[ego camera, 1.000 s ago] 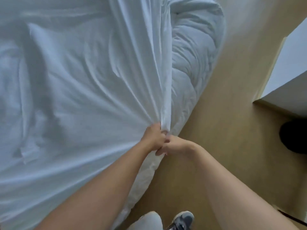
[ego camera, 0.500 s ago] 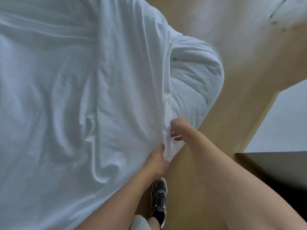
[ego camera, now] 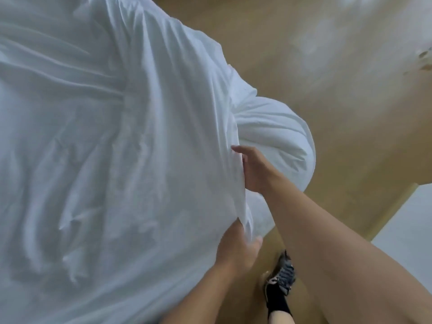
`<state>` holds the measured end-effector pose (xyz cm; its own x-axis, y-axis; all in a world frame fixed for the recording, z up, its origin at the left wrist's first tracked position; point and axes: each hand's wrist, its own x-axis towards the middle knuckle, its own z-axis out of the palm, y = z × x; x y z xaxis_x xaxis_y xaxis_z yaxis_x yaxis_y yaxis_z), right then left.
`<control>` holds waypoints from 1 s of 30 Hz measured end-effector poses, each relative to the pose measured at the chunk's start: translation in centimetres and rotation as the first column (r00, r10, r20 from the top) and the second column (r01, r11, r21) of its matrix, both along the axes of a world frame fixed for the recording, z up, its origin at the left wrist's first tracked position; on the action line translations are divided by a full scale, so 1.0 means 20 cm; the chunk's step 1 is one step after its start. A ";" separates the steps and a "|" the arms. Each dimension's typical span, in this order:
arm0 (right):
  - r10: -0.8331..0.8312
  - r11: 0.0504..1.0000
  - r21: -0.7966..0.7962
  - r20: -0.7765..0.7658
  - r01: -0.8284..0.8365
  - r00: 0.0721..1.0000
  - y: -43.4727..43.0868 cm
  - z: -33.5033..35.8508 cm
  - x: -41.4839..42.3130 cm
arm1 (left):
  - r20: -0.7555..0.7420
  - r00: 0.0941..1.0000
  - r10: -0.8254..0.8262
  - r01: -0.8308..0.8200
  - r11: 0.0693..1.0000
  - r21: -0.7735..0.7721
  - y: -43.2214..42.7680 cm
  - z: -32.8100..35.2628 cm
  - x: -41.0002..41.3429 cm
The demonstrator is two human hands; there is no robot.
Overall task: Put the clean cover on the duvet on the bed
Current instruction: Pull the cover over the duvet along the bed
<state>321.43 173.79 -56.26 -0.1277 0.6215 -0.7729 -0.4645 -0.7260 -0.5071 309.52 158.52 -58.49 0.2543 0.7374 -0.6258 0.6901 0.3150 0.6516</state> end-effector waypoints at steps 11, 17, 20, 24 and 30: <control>-0.114 0.991 0.044 -0.205 0.126 0.972 0.60 -0.03 0.59 | -0.276 0.894 0.353 -0.176 0.842 0.510 1.16 0.14 0.64; 0.081 0.970 0.241 -0.178 -0.036 0.981 0.78 0.03 0.60 | -0.169 0.816 0.553 -0.322 0.677 0.662 1.26 0.20 0.64; 0.214 0.871 0.384 0.268 -0.308 0.939 0.86 0.06 0.51 | -0.181 0.753 0.633 -0.407 0.664 0.627 1.41 0.22 0.53; 0.204 0.571 0.354 0.813 -0.740 0.546 0.93 0.02 0.46 | -0.233 0.741 0.629 -0.447 0.722 0.528 1.57 0.27 0.44; 0.145 0.679 0.202 0.906 -0.706 0.399 1.08 -0.07 0.34 | -0.032 0.780 0.625 -0.387 0.523 0.760 1.34 0.35 0.64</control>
